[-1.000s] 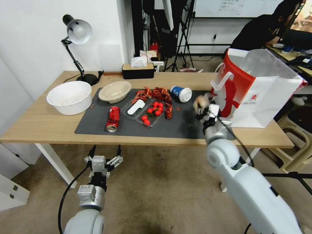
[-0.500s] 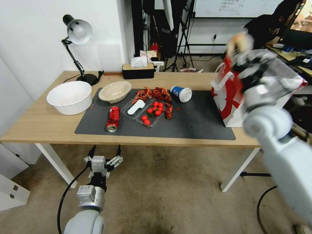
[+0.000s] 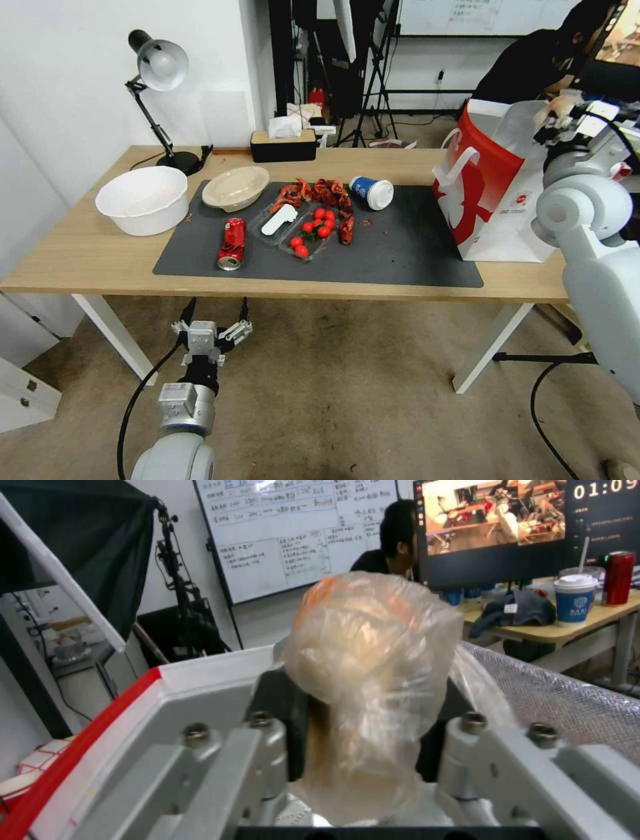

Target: Pick up the trash from the table and place it into the takeout bag.

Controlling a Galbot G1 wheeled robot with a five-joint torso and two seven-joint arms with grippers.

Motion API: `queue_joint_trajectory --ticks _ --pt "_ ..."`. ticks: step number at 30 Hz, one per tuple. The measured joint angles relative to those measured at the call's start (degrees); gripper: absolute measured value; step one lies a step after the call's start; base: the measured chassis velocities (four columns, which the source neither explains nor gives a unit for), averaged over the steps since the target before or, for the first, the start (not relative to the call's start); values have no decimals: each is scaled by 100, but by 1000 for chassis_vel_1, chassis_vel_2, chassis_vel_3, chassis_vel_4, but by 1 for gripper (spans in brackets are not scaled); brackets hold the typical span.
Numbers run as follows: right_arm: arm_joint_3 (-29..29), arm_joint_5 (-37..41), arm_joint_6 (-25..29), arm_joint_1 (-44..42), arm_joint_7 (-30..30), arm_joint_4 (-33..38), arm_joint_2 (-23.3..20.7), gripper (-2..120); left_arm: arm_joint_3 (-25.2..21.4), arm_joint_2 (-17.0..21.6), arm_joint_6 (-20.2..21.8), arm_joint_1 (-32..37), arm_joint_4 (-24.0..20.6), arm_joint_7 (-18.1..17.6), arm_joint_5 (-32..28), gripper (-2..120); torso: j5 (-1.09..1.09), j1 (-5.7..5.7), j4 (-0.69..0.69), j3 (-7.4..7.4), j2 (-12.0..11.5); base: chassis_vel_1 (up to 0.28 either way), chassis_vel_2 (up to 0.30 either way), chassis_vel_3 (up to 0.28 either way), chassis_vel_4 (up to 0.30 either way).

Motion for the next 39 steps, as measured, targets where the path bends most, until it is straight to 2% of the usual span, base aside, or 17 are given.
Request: queue_joint_trajectory --ticks 2,4,8,9,12,13,16,22,25,28,29,34,36,39 --pt "-30 38 -87 4 67 -60 97 43 0 -1 -19 23 0 0 11 100 -1 0 0 0 0 0 0 0 0" --pt "-32 39 -95 6 69 -67 103 45 0 -1 -20 26 -1 0 11 100 -1 0 0 0 0 0 0 0 0" --pt "-43 38 -176 20 97 -108 127 67 -8 4 -25 33 -7 -2 14 100 -1 0 -1 0 0 0 0 0 0" --pt "-43 38 -176 20 97 -108 127 67 -8 4 -25 33 -7 -2 14 100 -1 0 -1 0 0 0 0 0 0" --pt "-44 57 -281 8 125 -100 105 83 0 -2 -31 31 -6 -3 18 100 -1 0 0 0 0 0 0 0 0" --pt "-44 57 -281 8 125 -100 105 83 0 -2 -31 31 -6 -3 18 100 -1 0 0 0 0 0 0 0 0" --pt "-44 73 -319 7 137 -92 101 96 1 -2 -35 31 -1 -3 20 100 -1 0 0 0 0 0 0 0 0" --pt "-44 288 -52 17 19 -14 116 100 2 -5 -38 31 3 -4 21 100 -1 0 -1 0 0 0 0 0 0" --pt "-42 544 477 -37 -430 197 125 100 2 -4 -39 23 2 -6 21 100 -2 0 1 0 0 0 0 0 0" --pt "-25 574 717 -154 -778 340 109 100 3 -4 -39 21 2 -6 20 100 -2 0 1 0 0 0 0 0 0" --pt "18 580 933 -348 -1133 551 63 100 2 0 -39 21 2 -7 20 100 -1 -1 1 0 0 0 0 0 0" --pt "121 566 1208 -896 -1696 1105 -32 100 -4 18 -39 23 1 -11 11 100 -1 -2 0 -1 0 0 0 0 0" --pt "181 378 1397 -1496 -2114 1635 -90 100 -9 37 -39 20 1 -14 -10 100 -3 -2 0 -1 0 0 0 0 0" --pt "183 -68 1638 -2116 -2493 1982 -117 100 -7 56 -39 12 1 -15 -29 100 0 -2 -1 -1 0 0 0 0 0"
